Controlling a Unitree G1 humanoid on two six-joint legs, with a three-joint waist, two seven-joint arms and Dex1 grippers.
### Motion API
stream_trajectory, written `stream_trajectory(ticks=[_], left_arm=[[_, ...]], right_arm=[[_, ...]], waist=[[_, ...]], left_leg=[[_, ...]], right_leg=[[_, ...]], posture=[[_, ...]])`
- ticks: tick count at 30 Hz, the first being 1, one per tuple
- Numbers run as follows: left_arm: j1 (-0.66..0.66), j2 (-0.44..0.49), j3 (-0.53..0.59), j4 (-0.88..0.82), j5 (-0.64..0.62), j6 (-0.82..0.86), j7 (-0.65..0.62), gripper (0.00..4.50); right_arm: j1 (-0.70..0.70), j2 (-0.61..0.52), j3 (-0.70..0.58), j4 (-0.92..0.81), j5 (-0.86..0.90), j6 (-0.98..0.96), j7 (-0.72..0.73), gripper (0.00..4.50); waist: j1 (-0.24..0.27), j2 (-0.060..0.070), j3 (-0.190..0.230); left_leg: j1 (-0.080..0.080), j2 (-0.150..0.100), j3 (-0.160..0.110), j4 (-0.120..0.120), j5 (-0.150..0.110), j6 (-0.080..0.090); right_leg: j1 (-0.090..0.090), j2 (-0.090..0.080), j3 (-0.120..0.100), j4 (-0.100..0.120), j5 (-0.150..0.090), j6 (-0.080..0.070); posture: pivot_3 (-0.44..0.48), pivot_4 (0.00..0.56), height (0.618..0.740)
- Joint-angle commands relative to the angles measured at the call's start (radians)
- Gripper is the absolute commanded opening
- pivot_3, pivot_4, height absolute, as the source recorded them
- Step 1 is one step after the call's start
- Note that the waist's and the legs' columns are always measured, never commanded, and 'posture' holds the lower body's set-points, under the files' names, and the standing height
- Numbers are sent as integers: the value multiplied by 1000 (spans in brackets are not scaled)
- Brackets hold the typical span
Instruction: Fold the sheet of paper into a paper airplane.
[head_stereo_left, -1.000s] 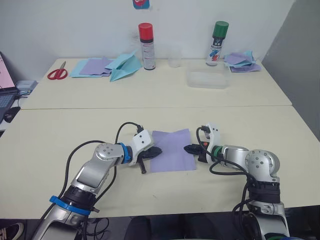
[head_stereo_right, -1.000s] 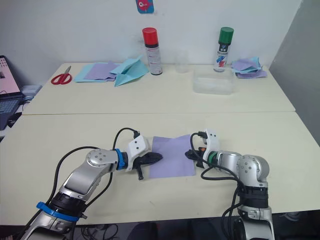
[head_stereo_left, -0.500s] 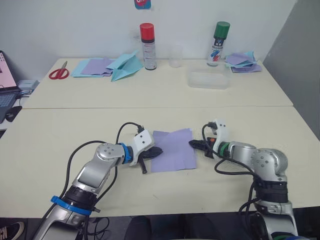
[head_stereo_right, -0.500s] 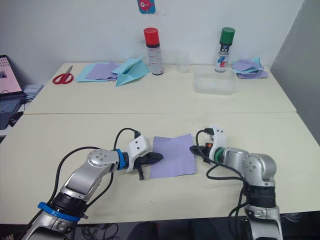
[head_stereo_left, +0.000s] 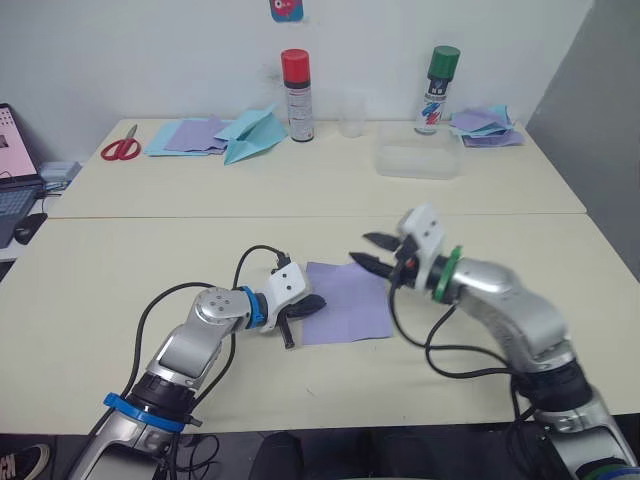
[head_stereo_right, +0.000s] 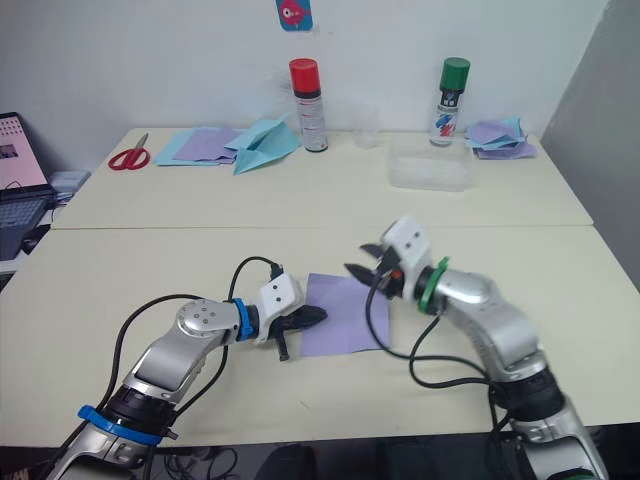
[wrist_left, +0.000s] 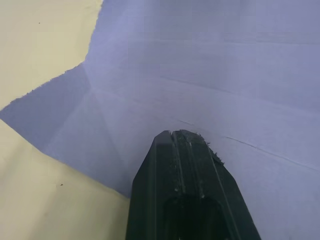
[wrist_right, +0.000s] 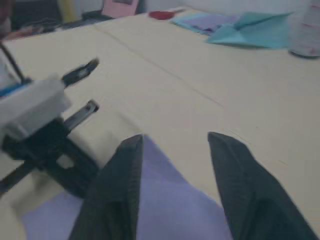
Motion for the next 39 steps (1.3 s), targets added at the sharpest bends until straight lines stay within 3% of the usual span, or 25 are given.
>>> stream_trajectory(ticks=[1, 4, 14, 23, 28, 34, 39], left_arm=[[46, 17, -67, 64, 57, 0, -16, 0], [44, 16, -63, 68, 65, -12, -14, 0], [38, 19, -65, 76, 74, -20, -17, 0], [49, 34, -56, 75, 72, -24, -20, 0], [47, 21, -37, 84, 73, -53, 12, 0], [48, 18, -26, 84, 65, -69, 17, 0], [40, 14, -15, 79, 60, -72, 18, 0]], right_arm=[[-18, 69, 30, 109, -50, -68, 6, 894], [-26, 111, 49, 185, -87, -77, 11, 31], [-6, 63, 67, 336, -270, -105, -15, 31], [88, 30, -54, 266, -264, -143, -46, 31], [108, 52, -89, 174, -198, -329, 32, 31], [124, 94, -62, 115, -154, -360, 105, 31], [117, 99, 28, 184, -253, -274, 95, 31]], waist=[[1, 0, 0], [3, 0, 0], [10, 0, -2], [13, -2, -4], [10, -1, -4], [11, -1, -4], [12, -1, -4]], left_leg=[[0, 0, 0, 1, 0, 0], [0, 0, 0, 1, 0, 0], [2, 0, 0, 1, 0, 0], [4, 1, 0, 1, 0, 0], [5, 1, 0, 0, 0, 0], [5, 1, 0, 0, 0, 0], [5, 1, 0, 1, 0, 0]], right_leg=[[0, 0, 0, 0, 0, 0], [0, 0, 1, 1, 0, 0], [1, 0, 1, 1, 0, 0], [2, 0, 2, 1, 0, 0], [2, 0, 3, 2, 0, 0], [3, 0, 1, 2, 0, 0], [2, 0, 2, 2, 0, 0]], posture=[[0, 150, 740], [0, 150, 740], [0, 150, 740], [0, 150, 740], [0, 150, 740], [0, 150, 740], [0, 150, 740]])
